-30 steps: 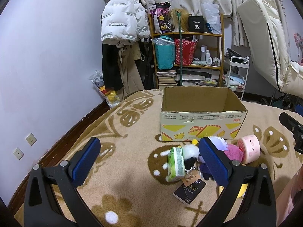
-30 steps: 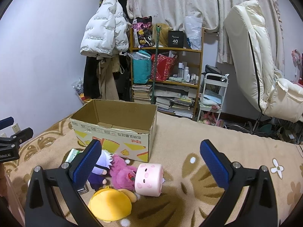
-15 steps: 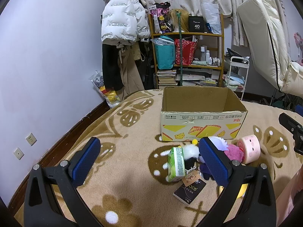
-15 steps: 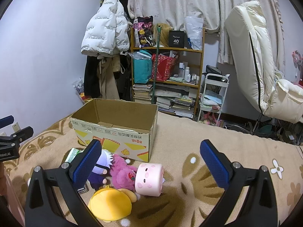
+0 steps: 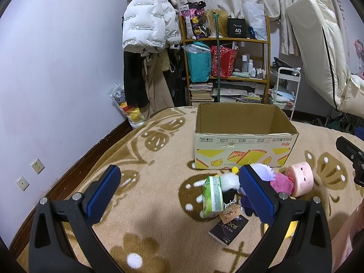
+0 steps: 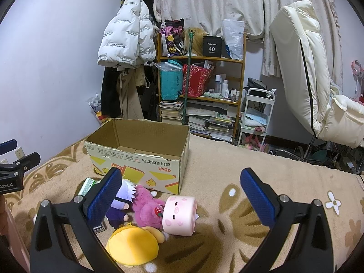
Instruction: Organize soft objects
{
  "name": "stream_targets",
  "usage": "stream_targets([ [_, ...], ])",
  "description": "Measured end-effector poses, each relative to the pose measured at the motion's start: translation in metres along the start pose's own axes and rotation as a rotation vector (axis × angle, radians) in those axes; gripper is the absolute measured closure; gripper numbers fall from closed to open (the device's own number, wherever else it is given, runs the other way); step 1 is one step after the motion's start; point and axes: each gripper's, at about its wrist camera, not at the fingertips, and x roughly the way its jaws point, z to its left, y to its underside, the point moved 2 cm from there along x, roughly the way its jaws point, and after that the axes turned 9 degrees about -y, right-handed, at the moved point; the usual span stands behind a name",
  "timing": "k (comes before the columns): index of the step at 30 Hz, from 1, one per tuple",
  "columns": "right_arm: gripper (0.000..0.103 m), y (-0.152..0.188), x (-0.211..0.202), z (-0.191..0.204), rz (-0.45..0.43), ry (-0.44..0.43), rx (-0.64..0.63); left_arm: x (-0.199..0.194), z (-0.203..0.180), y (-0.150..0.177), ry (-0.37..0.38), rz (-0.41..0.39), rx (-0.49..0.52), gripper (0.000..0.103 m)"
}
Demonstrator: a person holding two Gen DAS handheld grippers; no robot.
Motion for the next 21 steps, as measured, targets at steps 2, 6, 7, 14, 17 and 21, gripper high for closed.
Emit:
stream_targets([
  [2,0.0,0.0,0.0,0.0,0.001,-0.001,0.0,0.0,-0.001,0.0,0.002,0.0,0.001,0.001],
  [6,0.0,0.002,0.002,0.001,0.004,-0.003,0.0,0.003,-0.002,0.001,0.013,0.014,0.004,0.001],
  [7,0.0,0.003,0.003,0.002,0.006,-0.003,0.0,0.005,-0.003,0.0,0.029,0.023,0.006,0.001],
  [14,0.0,0.008,0.017,0.007,0.035,-0.009,-0.005,0.026,-0.006,-0.001,0.013,0.107,-0.01,0.001],
  [17,0.0,0.008,0.023,0.007,0.064,-0.004,-0.007,0.042,-0.007,-0.001,0.006,0.164,-0.024,0.001],
  [21,0.0,0.011,0.033,0.006,0.114,0.003,-0.007,0.06,-0.012,0.003,0.001,0.223,-0.016,0.001],
])
